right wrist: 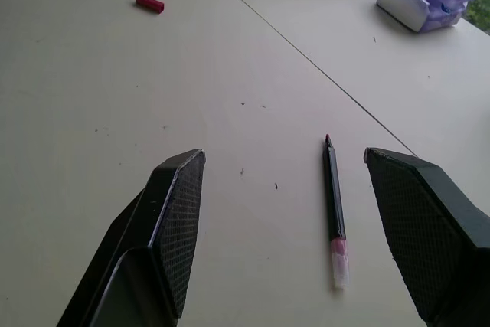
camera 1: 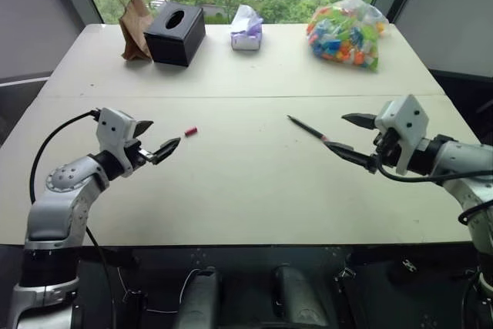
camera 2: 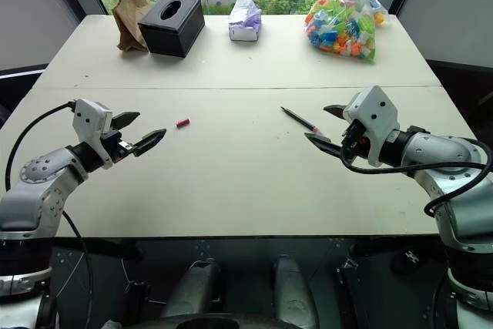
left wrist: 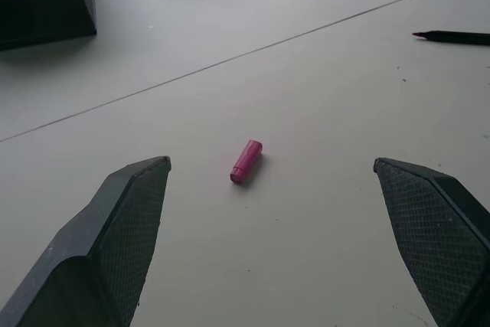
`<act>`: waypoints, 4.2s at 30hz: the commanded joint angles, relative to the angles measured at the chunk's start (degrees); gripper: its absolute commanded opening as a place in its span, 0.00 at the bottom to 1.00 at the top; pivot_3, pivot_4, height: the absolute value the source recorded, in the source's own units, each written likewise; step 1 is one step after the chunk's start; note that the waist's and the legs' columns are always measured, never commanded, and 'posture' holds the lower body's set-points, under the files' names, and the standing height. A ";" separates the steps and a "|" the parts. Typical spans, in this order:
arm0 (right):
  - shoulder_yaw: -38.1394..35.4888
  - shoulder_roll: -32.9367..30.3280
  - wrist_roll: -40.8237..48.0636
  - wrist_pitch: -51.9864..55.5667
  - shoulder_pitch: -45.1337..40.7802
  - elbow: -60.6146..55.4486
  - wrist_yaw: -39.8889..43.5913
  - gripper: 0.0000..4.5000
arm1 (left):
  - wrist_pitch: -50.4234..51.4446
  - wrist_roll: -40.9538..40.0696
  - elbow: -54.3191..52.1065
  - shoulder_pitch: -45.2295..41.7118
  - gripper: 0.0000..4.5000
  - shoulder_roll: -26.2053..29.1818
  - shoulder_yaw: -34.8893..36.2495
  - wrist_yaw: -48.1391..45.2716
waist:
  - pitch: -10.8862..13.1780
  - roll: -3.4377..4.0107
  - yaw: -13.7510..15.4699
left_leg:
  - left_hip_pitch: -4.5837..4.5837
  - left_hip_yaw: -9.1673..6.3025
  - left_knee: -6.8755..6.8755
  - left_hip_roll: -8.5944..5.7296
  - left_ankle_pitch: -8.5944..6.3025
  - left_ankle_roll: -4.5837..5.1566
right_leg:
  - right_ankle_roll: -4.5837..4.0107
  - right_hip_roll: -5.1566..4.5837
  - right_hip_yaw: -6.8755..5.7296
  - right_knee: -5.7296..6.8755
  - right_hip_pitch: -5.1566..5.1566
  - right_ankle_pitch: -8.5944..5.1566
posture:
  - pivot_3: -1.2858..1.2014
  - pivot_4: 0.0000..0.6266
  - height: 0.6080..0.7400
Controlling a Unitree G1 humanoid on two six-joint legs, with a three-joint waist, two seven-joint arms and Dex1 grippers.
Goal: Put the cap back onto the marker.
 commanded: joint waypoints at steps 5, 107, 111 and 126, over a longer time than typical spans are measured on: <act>0.47 -0.56 0.31 -0.61 -2.19 0.07 0.04 0.76 | 0.47 -0.70 -3.50 -0.07 0.99 -0.31 0.94 0.84 | 0.00 0.00 0.02 | 0.00 0.01 0.00 0.02 0.00 0.00 | -0.06 0.00 0.01 -0.01 0.00 -0.03 | 0.52 0.24 1.00; 8.72 7.81 -9.90 -15.84 -7.14 18.27 -6.63 0.76 | -25.03 16.80 45.91 -31.74 0.01 -6.08 -13.08 -30.85 | 0.03 -0.05 -0.45 | -0.03 -0.01 0.02 -0.05 0.00 0.01 | 0.08 0.07 -0.03 0.04 -0.02 0.05 | 0.52 0.24 1.00; 10.60 10.18 -10.80 -20.04 -12.38 29.07 -3.57 0.76 | -16.69 14.04 30.41 -25.87 0.01 -4.41 -13.71 -31.75 | 0.05 -0.02 -0.45 | -0.03 0.02 0.00 -0.03 0.00 0.02 | 0.07 0.07 0.01 0.07 -0.06 0.05 | 0.52 0.24 1.00; 13.16 17.31 -14.21 -29.61 -25.95 60.26 3.25 0.76 | -8.09 10.83 13.60 -18.87 0.01 -1.39 -12.76 -26.84 | 0.06 0.01 -0.48 | -0.03 0.01 -0.03 -0.03 0.00 0.02 | 0.05 0.09 0.01 0.08 -0.11 0.05 | 0.52 0.24 1.00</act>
